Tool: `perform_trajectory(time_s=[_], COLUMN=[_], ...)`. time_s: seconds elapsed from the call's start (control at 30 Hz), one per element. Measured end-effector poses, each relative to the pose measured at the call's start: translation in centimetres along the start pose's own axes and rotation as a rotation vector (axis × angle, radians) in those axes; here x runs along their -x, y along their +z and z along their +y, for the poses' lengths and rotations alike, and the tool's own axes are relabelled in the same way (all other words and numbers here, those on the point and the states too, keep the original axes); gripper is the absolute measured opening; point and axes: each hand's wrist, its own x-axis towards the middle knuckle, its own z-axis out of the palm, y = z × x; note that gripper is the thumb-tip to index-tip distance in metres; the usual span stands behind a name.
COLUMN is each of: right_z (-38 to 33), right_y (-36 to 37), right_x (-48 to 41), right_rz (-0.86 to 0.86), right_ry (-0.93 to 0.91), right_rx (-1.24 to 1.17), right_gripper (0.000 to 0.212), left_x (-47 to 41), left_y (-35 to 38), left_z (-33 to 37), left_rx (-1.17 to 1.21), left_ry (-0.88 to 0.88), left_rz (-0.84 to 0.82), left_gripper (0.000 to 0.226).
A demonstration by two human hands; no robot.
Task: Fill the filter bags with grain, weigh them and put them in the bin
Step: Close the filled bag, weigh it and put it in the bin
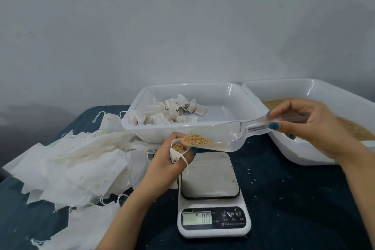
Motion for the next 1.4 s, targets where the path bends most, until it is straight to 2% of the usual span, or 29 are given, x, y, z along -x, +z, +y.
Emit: perform_trajectory(time_s=[0.17, 0.33, 0.43, 0.57, 0.73, 0.9, 0.97, 1.03, 1.07, 1.13, 1.2, 1.23, 1.27, 1.33, 1.4], right_z=[1.9, 2.1, 2.8, 4.5, 5.9, 5.9, 5.8, 5.3, 5.0, 4.2, 2.6, 1.7, 1.1, 0.3, 0.5], right_y=[1.0, 2.0, 1.9, 1.1, -0.5, -1.6, -1.7, -1.3, -0.8, 0.9, 3.7, 5.2, 6.8, 10.0, 12.3], right_x=[1.5, 1.7, 1.9, 2.2, 2.0, 0.6, 0.2, -0.2, -0.4, -0.8, -1.0, -1.1, -1.2, -1.5, -1.9], right_rz=[0.226, 0.594, 0.791, 0.891, 0.700, 0.474, 0.337, 0.248, 0.253, 0.327, 0.310, 0.219, 0.077, -0.212, -0.298], right_ry=[0.022, -0.001, -0.006, 0.078, 0.221, 0.411, 0.518, 0.588, 0.560, 0.318, 0.007, -0.081, -0.105, -0.038, 0.034], right_rx=[-0.149, -0.182, -0.039, 0.266, 0.676, 0.919, 0.987, 1.046, 1.081, 1.120, 0.949, 0.787, 0.632, 0.387, 0.167], right_gripper=[0.046, 0.019, 0.014, 0.019, 0.020, 0.026, 0.030, 0.033, 0.032, 0.030, 0.027, 0.024, 0.023, 0.026, 0.030], left_x=[-0.3, -0.3, -0.3, -0.7, -1.5, -2.6, -2.9, -3.2, -3.4, -3.6, -3.7, -3.7, -3.7, -3.8, -4.1], left_y=[-0.5, -0.9, -1.2, -1.8, -2.2, -2.5, -2.8, -3.2, -3.3, -3.0, -2.5, -2.1, -1.7, -1.0, -0.4], left_z=[0.3, 0.1, 0.1, -0.1, 0.7, 1.1, 1.1, 1.1, 1.2, 1.4, 1.7, 1.8, 1.9, 2.1, 2.2], left_rx=[0.112, 0.143, 0.067, -0.059, -0.118, -0.432, -0.619, -0.826, -0.857, -0.728, -0.507, -0.416, -0.338, -0.220, -0.145], left_ry=[-0.028, -0.081, -0.025, 0.020, 0.052, 0.065, 0.058, 0.067, 0.067, 0.051, 0.015, 0.006, 0.006, 0.021, 0.037], left_rz=[0.130, 0.254, 0.220, 0.162, 0.082, 0.041, 0.045, 0.002, -0.021, -0.023, -0.017, -0.013, -0.011, -0.022, -0.038], left_gripper=[0.019, 0.023, 0.040, 0.034, 0.036, 0.032, 0.043, 0.066, 0.073, 0.071, 0.065, 0.063, 0.058, 0.050, 0.052])
